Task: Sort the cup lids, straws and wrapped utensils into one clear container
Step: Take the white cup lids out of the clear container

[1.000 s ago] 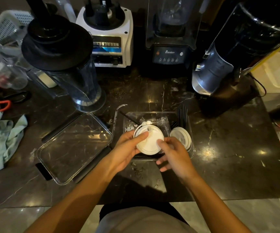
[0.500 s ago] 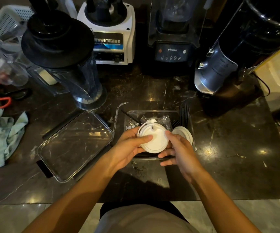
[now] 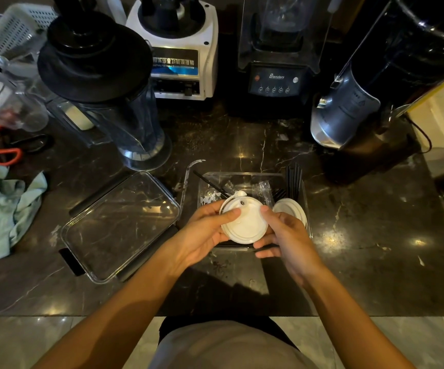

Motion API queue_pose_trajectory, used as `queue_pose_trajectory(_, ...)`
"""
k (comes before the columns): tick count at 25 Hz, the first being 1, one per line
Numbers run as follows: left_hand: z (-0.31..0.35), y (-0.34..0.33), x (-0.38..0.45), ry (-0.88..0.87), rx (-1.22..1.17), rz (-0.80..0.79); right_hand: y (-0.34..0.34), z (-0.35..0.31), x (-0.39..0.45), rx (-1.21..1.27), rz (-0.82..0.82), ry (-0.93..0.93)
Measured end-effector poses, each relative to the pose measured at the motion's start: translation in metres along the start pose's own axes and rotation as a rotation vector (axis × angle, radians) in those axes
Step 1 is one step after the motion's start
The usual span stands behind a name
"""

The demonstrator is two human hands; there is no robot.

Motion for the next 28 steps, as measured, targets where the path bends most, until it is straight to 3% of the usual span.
queue_pose_trajectory(7,0.0,0.01,-0.006,0.018,0.018,0.034,-0.002,-0.006,0.004,-0.023,0.04,0.052)
queue_pose_trajectory(14,0.017,0.049,-0.036,-0.062,0.053,0.008,-0.053,-0.024,0.009,-0.143,-0.13,0.083)
queue_pose_trajectory(21,0.026,0.146,-0.081,-0.192,-0.219,0.455,-0.161,-0.027,0.036,-0.348,-0.27,0.121)
queue_pose_trajectory(25,0.019,0.205,-0.096,-0.192,-0.155,0.74,-0.223,0.0,0.062,-0.553,-0.34,0.069)
queue_pose_trajectory(28,0.014,0.24,-0.096,-0.158,0.069,0.918,-0.246,0.025,0.081,-0.706,-0.326,0.041)
Point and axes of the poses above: each hand's wrist, its own x-axis towards the middle knuckle, its own y-axis out of the back of the hand, z = x × y, the point moved 9 cm from there along x, towards the middle knuckle, and after that the axes turned 5 degrees about x, right-handed, at the moved point
